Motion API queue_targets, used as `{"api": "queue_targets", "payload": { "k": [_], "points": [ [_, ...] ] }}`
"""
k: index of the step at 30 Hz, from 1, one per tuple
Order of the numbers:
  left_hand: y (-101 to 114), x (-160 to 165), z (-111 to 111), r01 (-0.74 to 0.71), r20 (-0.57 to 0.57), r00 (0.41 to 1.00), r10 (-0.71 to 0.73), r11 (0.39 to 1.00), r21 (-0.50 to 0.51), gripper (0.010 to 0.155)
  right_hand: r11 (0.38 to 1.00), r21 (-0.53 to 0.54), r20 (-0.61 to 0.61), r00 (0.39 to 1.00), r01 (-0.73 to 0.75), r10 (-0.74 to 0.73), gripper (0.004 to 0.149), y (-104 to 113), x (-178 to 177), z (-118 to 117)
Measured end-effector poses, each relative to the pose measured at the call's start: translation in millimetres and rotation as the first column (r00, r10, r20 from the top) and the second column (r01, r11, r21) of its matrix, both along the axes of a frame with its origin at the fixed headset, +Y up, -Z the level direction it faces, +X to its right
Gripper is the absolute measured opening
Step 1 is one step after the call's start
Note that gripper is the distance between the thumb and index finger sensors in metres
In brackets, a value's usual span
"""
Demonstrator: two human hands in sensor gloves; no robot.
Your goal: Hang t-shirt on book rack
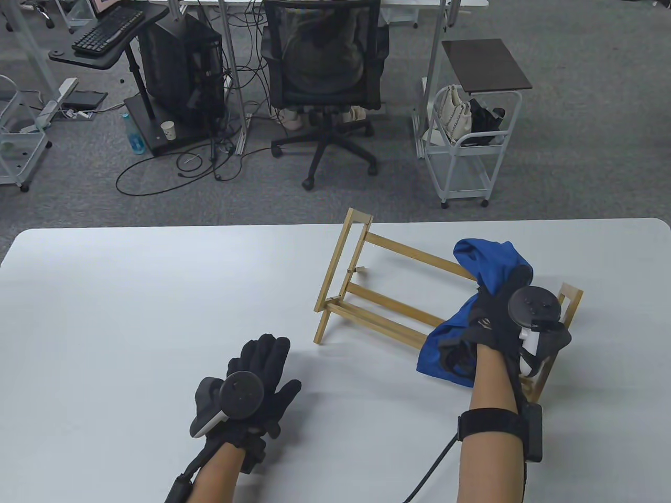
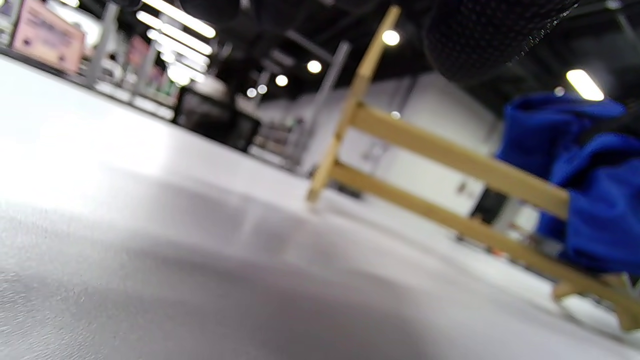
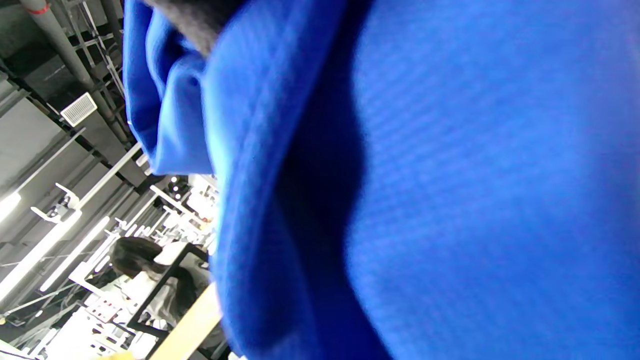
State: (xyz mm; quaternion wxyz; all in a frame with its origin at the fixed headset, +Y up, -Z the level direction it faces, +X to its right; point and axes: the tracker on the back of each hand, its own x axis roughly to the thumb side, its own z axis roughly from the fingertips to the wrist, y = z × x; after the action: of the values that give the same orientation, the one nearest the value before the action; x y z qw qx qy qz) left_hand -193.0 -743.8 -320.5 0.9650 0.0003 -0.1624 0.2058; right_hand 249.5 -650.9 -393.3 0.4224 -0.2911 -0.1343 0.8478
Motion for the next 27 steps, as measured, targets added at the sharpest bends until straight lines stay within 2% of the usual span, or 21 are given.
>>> {"api": "queue_targets", "payload": {
  "k": [11, 27],
  "points": [
    [-1, 2, -1, 0.023, 0.001, 1.000, -0.023, 1.000, -0.008, 0.077, 0.991, -0.121, -0.023, 0.998, -0.064, 0.062, 0.074, -14, -8, -6],
    [-3, 2, -1, 0.032, -0.003, 0.999, -0.032, 0.999, -0.020, 0.078, 0.970, -0.236, -0.080, 0.996, -0.066, 0.048, 0.074, -34, -22, -11]
  ]
}}
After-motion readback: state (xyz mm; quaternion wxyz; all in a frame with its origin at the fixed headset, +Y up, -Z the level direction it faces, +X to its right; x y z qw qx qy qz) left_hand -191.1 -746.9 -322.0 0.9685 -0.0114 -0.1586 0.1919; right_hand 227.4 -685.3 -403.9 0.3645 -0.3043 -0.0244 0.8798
